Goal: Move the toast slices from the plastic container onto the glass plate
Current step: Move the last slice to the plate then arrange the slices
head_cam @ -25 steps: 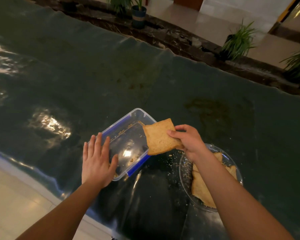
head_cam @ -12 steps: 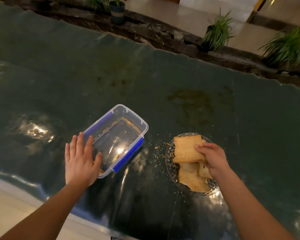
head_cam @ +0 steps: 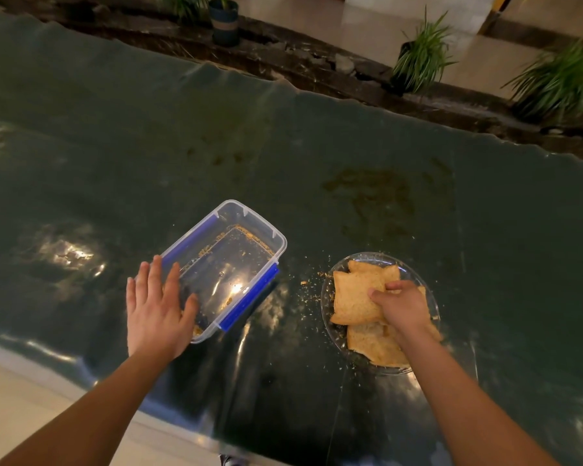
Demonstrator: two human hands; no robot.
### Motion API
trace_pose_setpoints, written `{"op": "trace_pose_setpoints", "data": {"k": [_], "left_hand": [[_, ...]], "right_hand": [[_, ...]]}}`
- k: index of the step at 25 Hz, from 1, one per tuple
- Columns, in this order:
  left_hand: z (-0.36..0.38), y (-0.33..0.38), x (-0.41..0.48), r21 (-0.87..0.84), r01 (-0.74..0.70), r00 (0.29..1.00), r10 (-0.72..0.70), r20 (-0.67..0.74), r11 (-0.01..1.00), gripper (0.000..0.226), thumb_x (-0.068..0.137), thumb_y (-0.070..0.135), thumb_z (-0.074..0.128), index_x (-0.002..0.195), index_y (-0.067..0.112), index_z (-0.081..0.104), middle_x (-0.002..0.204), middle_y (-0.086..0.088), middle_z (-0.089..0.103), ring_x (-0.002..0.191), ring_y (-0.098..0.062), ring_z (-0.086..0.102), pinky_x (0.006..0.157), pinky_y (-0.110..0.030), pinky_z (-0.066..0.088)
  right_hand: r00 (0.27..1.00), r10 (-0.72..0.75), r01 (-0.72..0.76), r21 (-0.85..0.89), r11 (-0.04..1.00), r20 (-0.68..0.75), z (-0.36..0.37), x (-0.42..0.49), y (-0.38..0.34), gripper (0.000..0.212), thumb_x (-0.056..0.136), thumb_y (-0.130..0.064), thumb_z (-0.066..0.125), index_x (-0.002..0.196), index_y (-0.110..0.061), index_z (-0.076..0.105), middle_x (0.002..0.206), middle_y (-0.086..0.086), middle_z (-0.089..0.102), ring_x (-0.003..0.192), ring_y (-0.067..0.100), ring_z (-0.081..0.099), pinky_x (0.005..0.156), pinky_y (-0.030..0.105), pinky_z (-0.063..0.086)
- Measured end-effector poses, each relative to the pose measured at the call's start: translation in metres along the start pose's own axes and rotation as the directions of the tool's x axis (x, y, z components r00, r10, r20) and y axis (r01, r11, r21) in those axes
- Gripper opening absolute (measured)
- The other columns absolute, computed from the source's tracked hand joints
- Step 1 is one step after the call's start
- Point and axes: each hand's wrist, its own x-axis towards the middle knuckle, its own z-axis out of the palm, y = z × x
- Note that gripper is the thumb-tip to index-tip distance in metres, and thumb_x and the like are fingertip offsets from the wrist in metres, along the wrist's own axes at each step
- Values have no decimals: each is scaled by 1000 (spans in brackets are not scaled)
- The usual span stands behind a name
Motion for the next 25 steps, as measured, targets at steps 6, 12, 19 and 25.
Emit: {"op": "trace_pose_setpoints", "data": {"k": [6,12,19,25], "left_hand": [[3,-1,1,0,1,1000,-1,-12,1000,69,95,57,24,153,20,26,167,-10,9,154,-26,-3,124,-48,-4],[2,1,2,5,2,1000,-2,-7,1000,69,94,57,25,153,20,28,167,-10,9,154,-27,-3,125,-49,-3],[0,1,1,3,-3,1000,3,-7,1000,66,94,54,28,150,20,35,167,-11,10,154,-28,-2,124,-51,-1],[2,0,1,2,-6,1000,6,-11,1000,65,93,55,28,148,21,38,167,-11,10,154,-28,-2,124,-52,-1]], "right_hand": [[991,-128,136,-250,959,46,-1,-1,6,29,76,-32,77,89,-26,52,72,-14,54,63,5,50,49,25,35],[970,-238,236,-384,893,43,-3,-3,7,26,78,-31,73,85,-24,50,64,-12,55,56,4,49,46,20,29],[953,-292,293,-499,816,83,-5,-4,10,24,79,-31,70,87,-22,50,62,-9,55,54,6,48,45,19,29],[943,-313,316,-586,746,111,-8,-11,14,19,80,-36,67,83,-24,53,60,-11,53,54,7,48,44,19,27]]}}
